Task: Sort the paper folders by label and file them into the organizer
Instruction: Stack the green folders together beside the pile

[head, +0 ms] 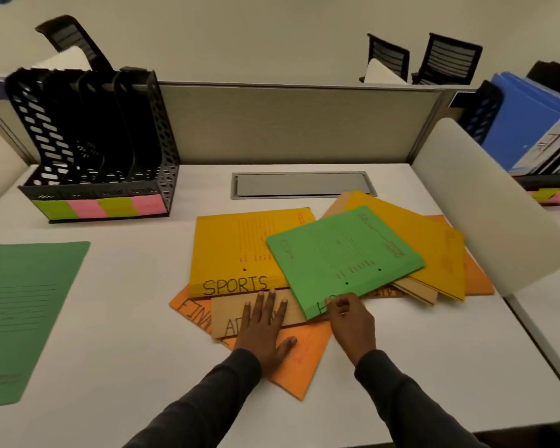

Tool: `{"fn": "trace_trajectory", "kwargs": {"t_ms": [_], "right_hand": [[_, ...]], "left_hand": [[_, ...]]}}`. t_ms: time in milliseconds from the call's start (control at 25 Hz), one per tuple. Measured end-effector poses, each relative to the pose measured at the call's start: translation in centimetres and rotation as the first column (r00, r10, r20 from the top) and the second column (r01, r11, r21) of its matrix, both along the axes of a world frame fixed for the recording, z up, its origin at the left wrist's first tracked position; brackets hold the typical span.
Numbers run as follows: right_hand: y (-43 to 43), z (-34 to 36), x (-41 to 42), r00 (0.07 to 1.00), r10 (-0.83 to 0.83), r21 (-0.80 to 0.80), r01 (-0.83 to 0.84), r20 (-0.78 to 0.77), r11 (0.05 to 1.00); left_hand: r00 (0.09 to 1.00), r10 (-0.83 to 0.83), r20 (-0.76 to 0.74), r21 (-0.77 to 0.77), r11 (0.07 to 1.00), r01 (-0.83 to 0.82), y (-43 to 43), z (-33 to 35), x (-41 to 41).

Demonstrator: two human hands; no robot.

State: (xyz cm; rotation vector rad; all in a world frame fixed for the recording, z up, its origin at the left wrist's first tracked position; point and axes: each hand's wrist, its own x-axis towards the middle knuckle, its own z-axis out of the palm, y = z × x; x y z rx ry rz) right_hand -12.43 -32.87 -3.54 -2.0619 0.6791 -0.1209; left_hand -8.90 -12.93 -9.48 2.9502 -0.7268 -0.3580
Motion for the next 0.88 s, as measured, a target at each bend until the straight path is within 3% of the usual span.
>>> {"fn": "trace_trajectory", "kwargs": {"t_ms": [80, 160, 360, 560, 680, 760, 800, 840, 880], "right_hand": [[-2.1, -0.1, 0.7, 0.954, -0.236, 0.407, 0.293, -0.185, 0.865], [-4.1, -0.3, 1.4, 0.920, -0.268, 0.584, 0.390, -0.287, 0.712], [-6.4, -0.5, 3.6, 0.894, -0.318, 0.717, 0.444, -0.315, 0.537], [-6.1, 0.0, 4.9, 0.916, -0.292, 0.753, 0.394, -0.274, 0.528], [-4.2, 1.2, 5.0, 0.932, -0.270, 0.802, 0.349, -0.241, 0.485], [-1.9, 2.4, 4.6, 0.948, -0.228, 0.841, 0.303, -0.221, 0.448], [-0.5, 3.1, 4.3, 0.956, -0.200, 0.857, 0.283, -0.215, 0.431], [1.1, 3.7, 3.9, 0.962, -0.167, 0.866, 0.266, -0.214, 0.423], [2.7, 4.3, 3.3, 0.968, -0.133, 0.871, 0.250, -0.213, 0.422]], "left_hand": [[1.000, 0.017, 0.017, 0.025, 1.000, -0.017, -0.3, -0.6, -0.4], [0.999, 0.028, 0.025, 0.031, 0.999, -0.029, -0.3, -0.8, -0.5], [0.999, 0.047, 0.022, 0.012, 0.999, -0.047, -0.4, -0.8, -0.5], [0.998, 0.063, -0.027, 0.035, 0.997, -0.062, -0.5, 0.1, -0.3], [0.989, 0.127, -0.078, -0.173, 0.975, -0.139, -1.0, 2.2, -0.3], [0.958, 0.207, -0.197, -0.483, 0.831, -0.278, -1.9, 4.4, -0.8], [0.904, 0.229, -0.362, -0.631, 0.654, -0.418, -2.3, 5.8, -1.0], [0.807, 0.197, -0.557, -0.703, 0.407, -0.584, -2.6, 7.0, -1.2], [0.696, 0.146, -0.703, -0.672, 0.185, -0.717, -2.6, 8.1, -1.1]]}}
